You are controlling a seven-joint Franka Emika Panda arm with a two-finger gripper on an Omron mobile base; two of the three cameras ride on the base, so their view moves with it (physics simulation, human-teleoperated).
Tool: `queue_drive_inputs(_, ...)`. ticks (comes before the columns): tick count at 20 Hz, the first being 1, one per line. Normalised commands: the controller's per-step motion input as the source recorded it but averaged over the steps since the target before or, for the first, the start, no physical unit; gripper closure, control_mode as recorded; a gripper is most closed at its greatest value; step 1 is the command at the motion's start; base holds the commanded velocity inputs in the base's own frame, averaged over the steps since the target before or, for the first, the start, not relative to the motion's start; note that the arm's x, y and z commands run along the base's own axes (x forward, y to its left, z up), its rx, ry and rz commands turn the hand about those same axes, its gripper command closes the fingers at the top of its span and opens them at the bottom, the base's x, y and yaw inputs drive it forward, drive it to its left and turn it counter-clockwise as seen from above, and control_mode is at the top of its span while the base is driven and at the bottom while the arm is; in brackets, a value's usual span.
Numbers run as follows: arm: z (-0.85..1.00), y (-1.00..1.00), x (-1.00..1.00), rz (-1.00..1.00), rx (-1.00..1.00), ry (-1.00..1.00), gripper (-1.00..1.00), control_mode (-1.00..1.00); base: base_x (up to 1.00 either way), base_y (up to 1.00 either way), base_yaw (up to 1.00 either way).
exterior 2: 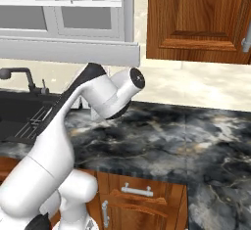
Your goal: The ice cube tray has been filled with water. Take the tray and place it in the freezer to make ice. Close the freezer door after placing the tray.
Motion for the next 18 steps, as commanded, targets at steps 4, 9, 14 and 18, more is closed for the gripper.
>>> queue_drive_inputs(4,0.23,-0.08,-0.53,0.38,0.04,-0.30,1.00,-1.00,0.00,0.00,0.00)
queue_drive_inputs(9,0.07,-0.04,-0.37,0.33,0.05,-0.33,1.00,-1.00,0.00,0.00,0.00)
queue_drive_inputs(14,0.02,0.00,-0.14,0.21,0.07,-0.25,1.00,-1.00,0.00,0.00,0.00)
queue_drive_inputs(18,0.06,0.00,-0.01,0.13,0.10,-0.15,1.00,-1.00,0.00,0.00,0.00)
